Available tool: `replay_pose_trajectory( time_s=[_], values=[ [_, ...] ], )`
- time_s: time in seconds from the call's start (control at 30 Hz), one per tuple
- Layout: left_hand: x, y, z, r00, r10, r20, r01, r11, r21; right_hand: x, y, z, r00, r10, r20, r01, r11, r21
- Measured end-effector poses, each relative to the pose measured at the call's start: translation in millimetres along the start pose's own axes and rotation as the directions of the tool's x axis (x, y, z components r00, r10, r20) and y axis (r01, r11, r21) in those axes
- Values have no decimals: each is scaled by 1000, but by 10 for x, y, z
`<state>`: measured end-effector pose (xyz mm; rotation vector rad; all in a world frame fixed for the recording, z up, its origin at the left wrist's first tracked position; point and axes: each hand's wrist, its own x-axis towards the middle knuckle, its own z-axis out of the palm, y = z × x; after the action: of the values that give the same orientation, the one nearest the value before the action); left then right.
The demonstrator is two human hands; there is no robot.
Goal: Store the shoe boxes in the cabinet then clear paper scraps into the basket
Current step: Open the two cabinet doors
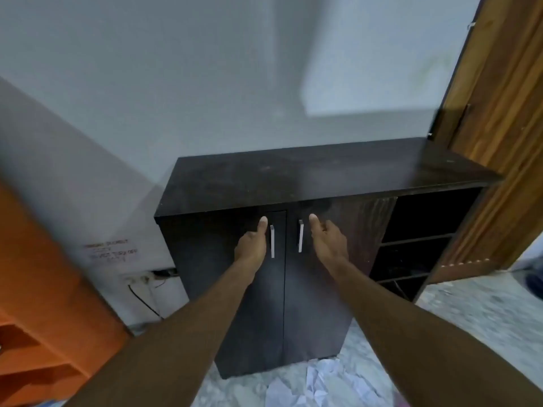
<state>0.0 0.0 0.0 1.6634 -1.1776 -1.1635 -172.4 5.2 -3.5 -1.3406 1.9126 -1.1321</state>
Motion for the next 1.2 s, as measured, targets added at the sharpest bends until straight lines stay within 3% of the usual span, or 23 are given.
replay_pose_trajectory(
  time_s=[0.37, 0.47, 0.53, 0.7, 0.9, 0.97, 1.1, 1.2],
  values=[
    [540, -85, 237, 978, -208, 8, 204, 955, -217, 443, 0, 494, 973, 224, 64, -230, 965, 126],
    [583, -51, 311, 980, -188, 59, 196, 960, -198, 531, 7, 446, 968, 248, -38, -241, 962, 131],
    [632, -73, 369, 983, -173, 58, 181, 962, -205, 620, 58, 452, 963, 269, -3, -267, 957, 116],
    [646, -124, 459, 978, -206, -32, 184, 925, -332, 733, 214, 557, 932, 278, 232, -340, 893, 294],
    [587, -151, 626, 942, -277, -190, 161, 869, -468, 792, 293, 557, 931, 275, 238, -351, 854, 385],
    [490, -192, 661, 939, -246, -238, 115, 882, -457, 747, 295, 562, 943, 273, 192, -328, 863, 384],
    [284, -351, 740, 957, -28, -289, -47, 967, -250, 661, 318, 563, 966, 217, 138, -254, 890, 379],
    [208, -434, 768, 952, 55, -303, -114, 977, -181, 594, 346, 522, 972, 195, 129, -231, 888, 398]
  ],
)
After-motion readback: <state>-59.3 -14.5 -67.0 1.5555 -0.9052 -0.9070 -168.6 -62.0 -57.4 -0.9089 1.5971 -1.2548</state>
